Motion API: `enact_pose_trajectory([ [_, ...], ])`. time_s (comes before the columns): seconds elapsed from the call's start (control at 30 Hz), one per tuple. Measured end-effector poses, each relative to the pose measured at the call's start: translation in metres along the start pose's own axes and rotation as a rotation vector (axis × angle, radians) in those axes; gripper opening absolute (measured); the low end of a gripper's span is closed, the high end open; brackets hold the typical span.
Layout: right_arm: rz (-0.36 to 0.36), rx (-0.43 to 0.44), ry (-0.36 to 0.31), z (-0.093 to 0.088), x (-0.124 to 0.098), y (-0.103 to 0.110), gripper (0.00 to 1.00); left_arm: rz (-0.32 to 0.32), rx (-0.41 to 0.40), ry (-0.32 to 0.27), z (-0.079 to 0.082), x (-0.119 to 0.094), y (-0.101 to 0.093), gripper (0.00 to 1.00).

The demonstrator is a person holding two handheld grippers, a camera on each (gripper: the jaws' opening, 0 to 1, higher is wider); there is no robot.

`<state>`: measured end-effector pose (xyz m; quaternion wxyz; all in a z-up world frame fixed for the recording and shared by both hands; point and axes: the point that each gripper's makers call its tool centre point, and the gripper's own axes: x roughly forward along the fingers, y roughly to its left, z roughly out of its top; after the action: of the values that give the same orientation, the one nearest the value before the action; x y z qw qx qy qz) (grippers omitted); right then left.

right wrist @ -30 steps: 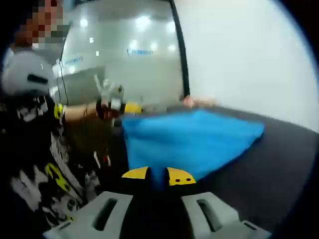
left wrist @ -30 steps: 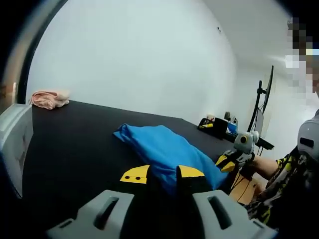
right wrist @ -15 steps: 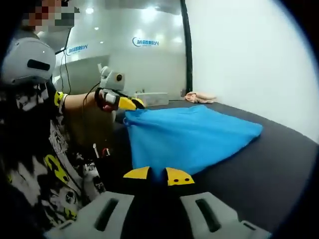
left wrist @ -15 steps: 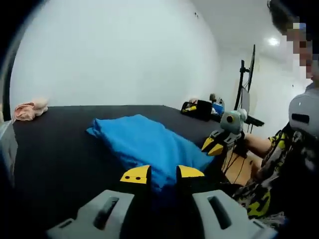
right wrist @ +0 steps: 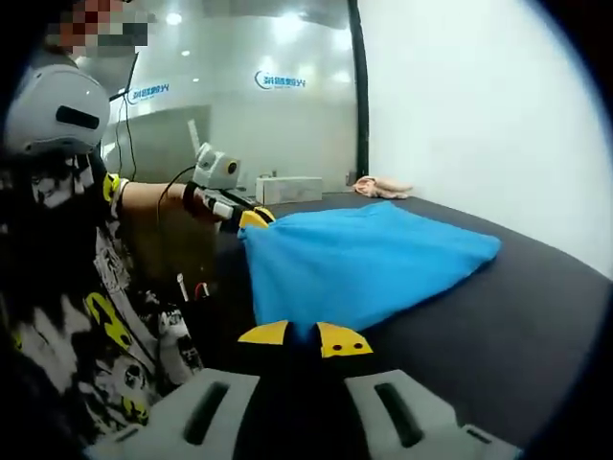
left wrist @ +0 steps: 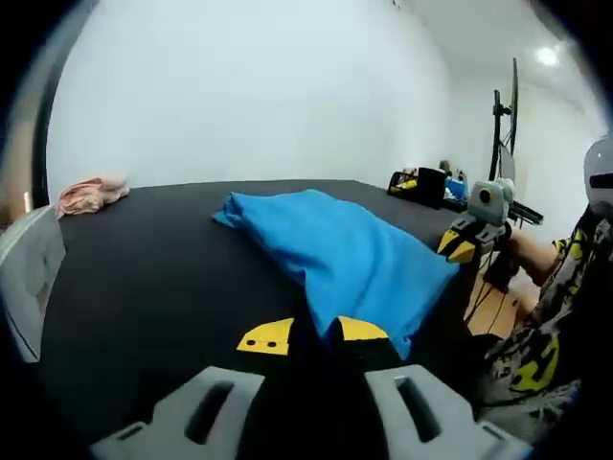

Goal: Spread out the cloth and fold it

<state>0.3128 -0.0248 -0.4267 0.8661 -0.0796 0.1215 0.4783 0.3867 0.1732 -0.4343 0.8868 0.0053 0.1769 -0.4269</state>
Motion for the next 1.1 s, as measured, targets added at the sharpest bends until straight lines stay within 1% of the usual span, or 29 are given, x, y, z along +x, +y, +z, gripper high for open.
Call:
enact_pose_trajectory([
  [0.07, -0.004, -0.014, 0.005, 0.001, -0.001, 0.001, 0.08, -0.046, -0.032, -0.01, 0.001, -0.005, -0.003, 0.14],
  [0.13, 0.016, -0.12, 0.01, 0.004, -0.008, 0.005, 0.11, -0.132, -0.019, -0.019, 0.006, -0.014, -0.012, 0.14],
  [0.17, 0.008, -0.159, 0.003, 0.007, -0.014, 0.004, 0.16, -0.174, 0.066, -0.06, 0.015, -0.024, -0.018, 0.16],
  [0.2, -0.004, -0.189, -0.011, 0.01, -0.019, 0.002, 0.25, -0.198, 0.117, -0.073, 0.019, -0.031, -0.022, 0.17],
  [0.23, -0.016, -0.224, -0.025, 0.012, -0.031, 0.0, 0.31, -0.256, 0.259, -0.053, 0.017, -0.043, -0.035, 0.19],
  [0.3, -0.019, -0.251, -0.016, 0.007, -0.042, 0.0, 0.31, -0.3, 0.437, 0.001, 0.007, -0.05, -0.045, 0.27],
  [0.33, -0.013, -0.268, -0.023, 0.007, -0.042, 0.001, 0.3, -0.31, 0.503, 0.008, 0.002, -0.048, -0.054, 0.3],
  [0.37, -0.012, -0.267, -0.03, 0.008, -0.042, 0.003, 0.3, -0.318, 0.513, 0.01, 0.0, -0.047, -0.058, 0.3],
  [0.4, -0.01, -0.272, -0.043, 0.011, -0.037, 0.006, 0.28, -0.324, 0.478, -0.007, 0.001, -0.043, -0.064, 0.28],
  [0.43, -0.003, -0.307, -0.07, 0.018, -0.034, 0.01, 0.26, -0.327, 0.461, -0.02, 0.003, -0.04, -0.067, 0.27],
  [0.47, 0.004, -0.354, -0.1, 0.025, -0.027, 0.016, 0.26, -0.332, 0.464, -0.028, 0.004, -0.039, -0.07, 0.27],
  [0.5, 0.017, -0.38, -0.105, 0.027, -0.023, 0.02, 0.26, -0.334, 0.468, -0.046, 0.007, -0.036, -0.072, 0.28],
  [0.53, 0.031, -0.415, -0.092, 0.026, -0.015, 0.026, 0.26, -0.302, 0.498, -0.059, 0.009, -0.031, -0.07, 0.28],
  [0.57, 0.028, -0.448, -0.058, 0.02, -0.01, 0.026, 0.26, -0.287, 0.539, -0.045, 0.007, -0.027, -0.068, 0.28],
  [0.6, 0.066, -0.517, 0.006, 0.008, -0.002, 0.033, 0.26, -0.285, 0.565, -0.03, 0.004, -0.025, -0.068, 0.28],
  [0.63, 0.075, -0.534, 0.031, 0.003, 0.0, 0.034, 0.25, -0.278, 0.6, -0.025, 0.003, -0.023, -0.068, 0.28],
  [0.67, 0.073, -0.522, -0.032, 0.011, 0.005, 0.04, 0.18, -0.279, 0.603, -0.029, 0.003, -0.022, -0.07, 0.28],
  [0.7, 0.068, -0.604, 0.017, 0.006, 0.006, 0.036, 0.02, -0.244, 0.644, -0.042, 0.007, -0.02, -0.068, 0.28],
  [0.73, -0.015, -0.654, 0.083, -0.001, 0.008, 0.022, 0.02, -0.226, 0.649, -0.066, 0.012, -0.019, -0.067, 0.28],
  [0.77, 0.013, -0.629, 0.036, 0.005, 0.008, 0.028, 0.02, -0.206, 0.64, -0.092, 0.017, -0.017, -0.065, 0.28],
  [0.8, 0.01, -0.579, 0.047, 0.005, 0.006, 0.027, 0.02, -0.187, 0.652, -0.12, 0.023, -0.017, -0.062, 0.28],
  [0.83, 0.014, -0.539, 0.044, 0.005, 0.003, 0.025, 0.01, -0.193, 0.651, -0.12, 0.022, -0.017, -0.062, 0.28],
  [0.9, 0.026, -0.512, 0.025, 0.008, 0.0, 0.025, 0.01, -0.224, 0.64, -0.066, 0.009, -0.013, -0.063, 0.27],
  [0.93, 0.027, -0.497, 0.021, 0.008, -0.003, 0.024, 0.01, -0.233, 0.664, -0.043, 0.002, -0.01, -0.065, 0.26],
  [0.97, 0.032, -0.47, 0.001, 0.013, -0.007, 0.023, 0.01, -0.236, 0.704, -0.038, -0.001, -0.007, -0.065, 0.24],
  [1.0, 0.032, -0.45, -0.021, 0.019, -0.01, 0.023, 0.01, -0.245, 0.676, -0.083, 0.006, -0.007, -0.069, 0.24],
  [1.03, 0.038, -0.407, -0.056, 0.027, -0.016, 0.023, 0.01, -0.229, 0.677, -0.06, 0.006, -0.003, -0.067, 0.24],
  [1.07, 0.037, -0.39, -0.063, 0.031, -0.02, 0.022, 0.01, -0.23, 0.677, -0.063, 0.007, -0.003, -0.068, 0.23],
  [1.1, 0.03, -0.4, -0.06, 0.034, -0.026, 0.017, 0.01, -0.232, 0.714, -0.057, 0.007, -0.001, -0.069, 0.22],
])
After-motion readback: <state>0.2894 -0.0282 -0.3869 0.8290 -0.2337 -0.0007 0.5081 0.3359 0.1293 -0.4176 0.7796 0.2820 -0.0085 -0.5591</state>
